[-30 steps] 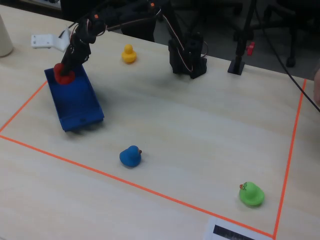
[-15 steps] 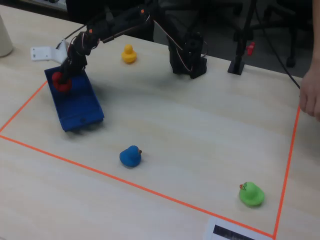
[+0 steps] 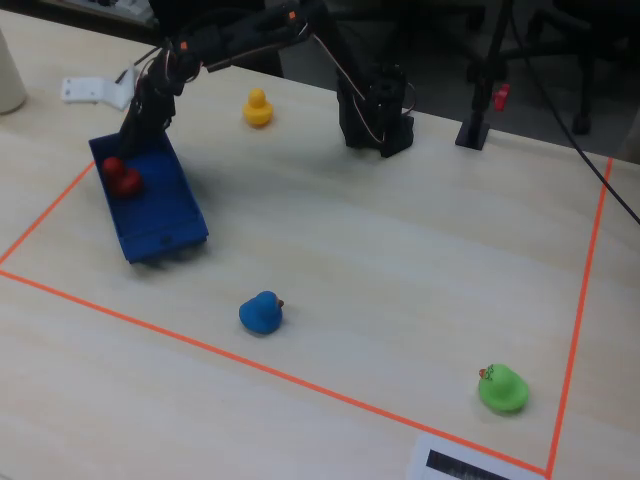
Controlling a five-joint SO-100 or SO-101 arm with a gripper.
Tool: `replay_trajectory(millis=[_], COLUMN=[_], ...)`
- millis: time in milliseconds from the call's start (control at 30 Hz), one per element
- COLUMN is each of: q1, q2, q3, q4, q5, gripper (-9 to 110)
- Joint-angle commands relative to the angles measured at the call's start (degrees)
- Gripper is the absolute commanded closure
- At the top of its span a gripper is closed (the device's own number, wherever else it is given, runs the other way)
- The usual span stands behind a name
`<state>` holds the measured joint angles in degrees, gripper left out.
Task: Grasp red duck and put it into box.
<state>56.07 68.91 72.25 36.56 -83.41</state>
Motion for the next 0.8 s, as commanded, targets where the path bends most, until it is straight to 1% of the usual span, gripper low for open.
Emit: replay_trajectory(millis=[0,67,133,300,367,400,533,633,767], q1=[-5.98,-11.51,-18.63,-39.55,-45.70,-47.64,-51.06,-53.09,-54.23], q2=[20.13,30.06,41.92,73.04,84.81,89.91,105.82,114.08,118.83], q3=[0.00,4.22,13.36,50.10,65.39,71.81,89.65,97.38,102.22], q4=[4.13,10.02,13.62,19.42,23.29,25.58,32.52,36.65,40.43], q5=[5.45,6.42,6.59,2.64,-1.85,-5.01,-10.20,-11.07,-10.72], gripper=[101,101,101,101,101,101,101,101,101])
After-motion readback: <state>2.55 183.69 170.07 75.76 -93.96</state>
